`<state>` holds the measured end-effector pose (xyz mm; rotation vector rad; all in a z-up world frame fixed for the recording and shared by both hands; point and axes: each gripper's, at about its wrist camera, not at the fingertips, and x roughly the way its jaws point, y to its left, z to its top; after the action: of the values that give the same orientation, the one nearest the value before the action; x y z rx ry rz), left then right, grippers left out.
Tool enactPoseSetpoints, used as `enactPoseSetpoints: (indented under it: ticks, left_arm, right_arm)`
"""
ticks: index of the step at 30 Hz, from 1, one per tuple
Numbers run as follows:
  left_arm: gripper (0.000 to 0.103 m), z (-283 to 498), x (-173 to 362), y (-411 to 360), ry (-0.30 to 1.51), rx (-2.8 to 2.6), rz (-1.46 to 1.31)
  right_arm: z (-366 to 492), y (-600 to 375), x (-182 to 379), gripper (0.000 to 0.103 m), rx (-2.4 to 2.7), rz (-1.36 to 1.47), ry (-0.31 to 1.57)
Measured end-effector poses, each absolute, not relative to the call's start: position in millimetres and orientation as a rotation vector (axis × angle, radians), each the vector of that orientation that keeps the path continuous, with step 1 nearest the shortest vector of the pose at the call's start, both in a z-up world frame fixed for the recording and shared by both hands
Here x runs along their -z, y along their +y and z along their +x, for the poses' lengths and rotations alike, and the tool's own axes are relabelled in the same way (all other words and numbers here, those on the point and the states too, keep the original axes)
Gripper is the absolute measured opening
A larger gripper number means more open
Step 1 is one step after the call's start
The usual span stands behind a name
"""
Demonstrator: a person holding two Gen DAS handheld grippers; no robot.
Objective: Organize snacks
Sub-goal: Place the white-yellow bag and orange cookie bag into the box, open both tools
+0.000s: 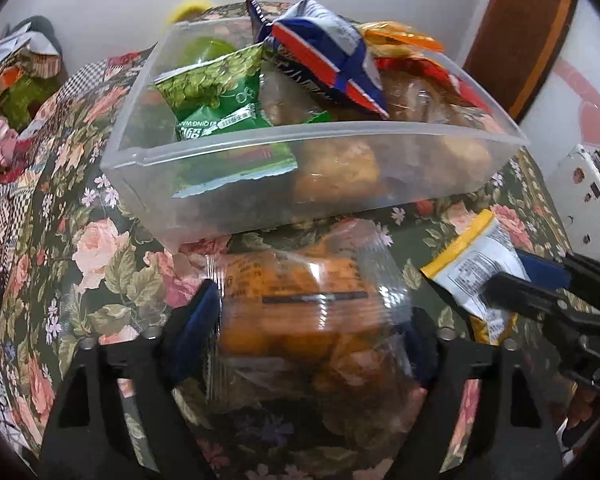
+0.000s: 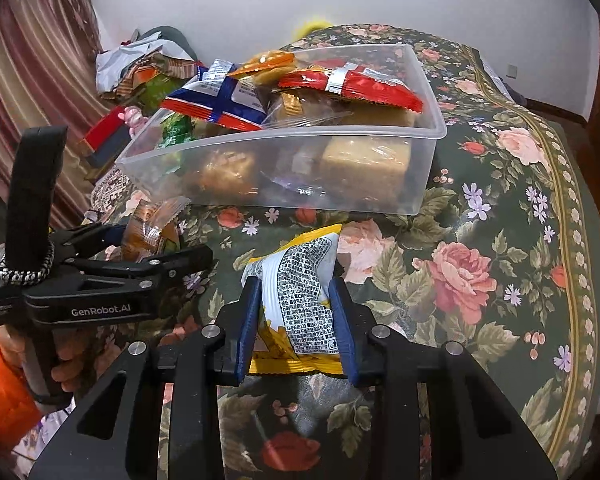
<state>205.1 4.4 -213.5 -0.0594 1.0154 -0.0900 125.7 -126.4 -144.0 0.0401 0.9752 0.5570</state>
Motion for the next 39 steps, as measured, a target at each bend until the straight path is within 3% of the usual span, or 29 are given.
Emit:
enactPoseSetpoints:
  ticks: [4,22,39]
  left_arm:
    - [0.057,197.5,206.7,4.5,1.001,0.105,-0.063]
    - [0.057,192.8,101.4,34.5,0.76,0.077,-0.111]
    - [0.057,278.4,111.9,50.8,0.781,-0.022,-0.083]
  right_arm:
    - [126.4,-126.9,142.7,0.031,-0.559,0.058,0.97]
    - [134.9,-131.1,72.1,0.031,-0.556,0.08,0.755]
    - [202.0,-133.6,68.1,0.031,-0.481,0.114,0.709]
